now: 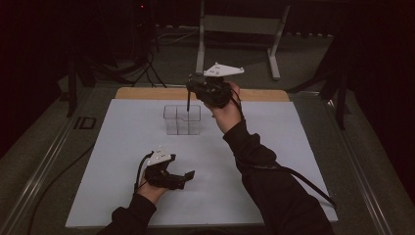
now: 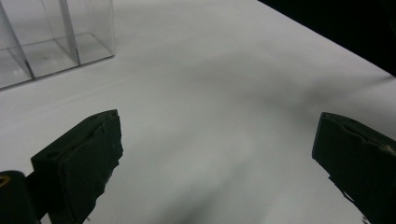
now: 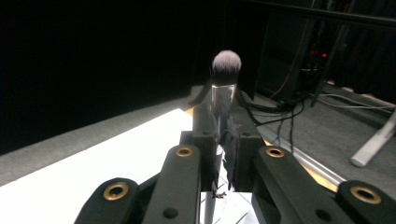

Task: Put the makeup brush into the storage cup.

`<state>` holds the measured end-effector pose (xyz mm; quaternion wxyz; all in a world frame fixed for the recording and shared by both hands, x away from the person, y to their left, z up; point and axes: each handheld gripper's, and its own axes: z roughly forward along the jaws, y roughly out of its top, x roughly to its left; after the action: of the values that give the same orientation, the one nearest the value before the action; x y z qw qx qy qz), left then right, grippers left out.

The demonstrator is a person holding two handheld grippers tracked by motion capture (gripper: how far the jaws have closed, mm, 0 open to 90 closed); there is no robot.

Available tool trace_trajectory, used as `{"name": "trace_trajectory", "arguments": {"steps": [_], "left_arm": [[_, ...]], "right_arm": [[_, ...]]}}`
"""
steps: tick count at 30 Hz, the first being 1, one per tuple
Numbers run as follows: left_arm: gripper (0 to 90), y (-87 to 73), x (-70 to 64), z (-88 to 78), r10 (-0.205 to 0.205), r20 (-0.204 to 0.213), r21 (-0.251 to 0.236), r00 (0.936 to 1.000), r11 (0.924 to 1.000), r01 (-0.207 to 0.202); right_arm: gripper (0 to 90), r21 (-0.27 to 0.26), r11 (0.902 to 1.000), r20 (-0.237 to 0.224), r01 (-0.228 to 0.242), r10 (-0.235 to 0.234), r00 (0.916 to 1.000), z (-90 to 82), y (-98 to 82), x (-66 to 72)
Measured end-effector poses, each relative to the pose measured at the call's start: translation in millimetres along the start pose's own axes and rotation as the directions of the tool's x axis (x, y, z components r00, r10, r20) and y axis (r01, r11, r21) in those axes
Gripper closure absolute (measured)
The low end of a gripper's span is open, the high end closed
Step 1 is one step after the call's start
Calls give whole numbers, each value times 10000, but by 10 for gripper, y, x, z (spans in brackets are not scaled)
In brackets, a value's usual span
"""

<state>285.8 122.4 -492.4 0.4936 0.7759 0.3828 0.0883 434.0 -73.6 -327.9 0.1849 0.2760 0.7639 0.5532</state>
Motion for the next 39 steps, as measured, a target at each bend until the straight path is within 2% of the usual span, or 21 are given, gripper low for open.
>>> {"name": "trace_trajectory", "arguments": {"steps": [2,4,6,17,21,26,28,32,39], "left_arm": [[31,-1,-1,-2,64,-10,7,10000,10000,-64],[31,5,-5,-12,149,-55,-14,9999,9999,-149],[31,10,-7,-23,166,-32,-16,9999,9999,-166],[31,-7,-3,-21,301,-45,66,9995,9995,-301],[31,-12,-6,-23,336,-62,82,9994,9994,-336],[31,-17,-3,-24,306,-35,95,9995,9995,-306],[31,-19,2,-24,283,-44,86,9996,9996,-282],[31,-24,6,-16,233,-6,123,9997,9997,-233],[31,-27,8,-18,258,-58,116,9996,9996,-257]], "right_arm": [[838,0,9999,130,134,-134,9998,52,26,0],[838,-73,10000,90,54,-53,9999,98,39,-10],[839,-35,10000,262,28,-27,9997,154,47,-25],[838,243,9983,463,-534,523,9976,453,34,-128],[838,441,9974,609,-577,550,9966,550,-22,-145],[839,735,9933,558,-891,851,9948,654,-120,-180],[839,868,9934,729,-751,689,9950,684,-159,-173],[839,1131,9889,656,-961,891,9939,751,-232,-170],[839,1609,9829,751,-892,779,9941,842,-371,-108]]}}
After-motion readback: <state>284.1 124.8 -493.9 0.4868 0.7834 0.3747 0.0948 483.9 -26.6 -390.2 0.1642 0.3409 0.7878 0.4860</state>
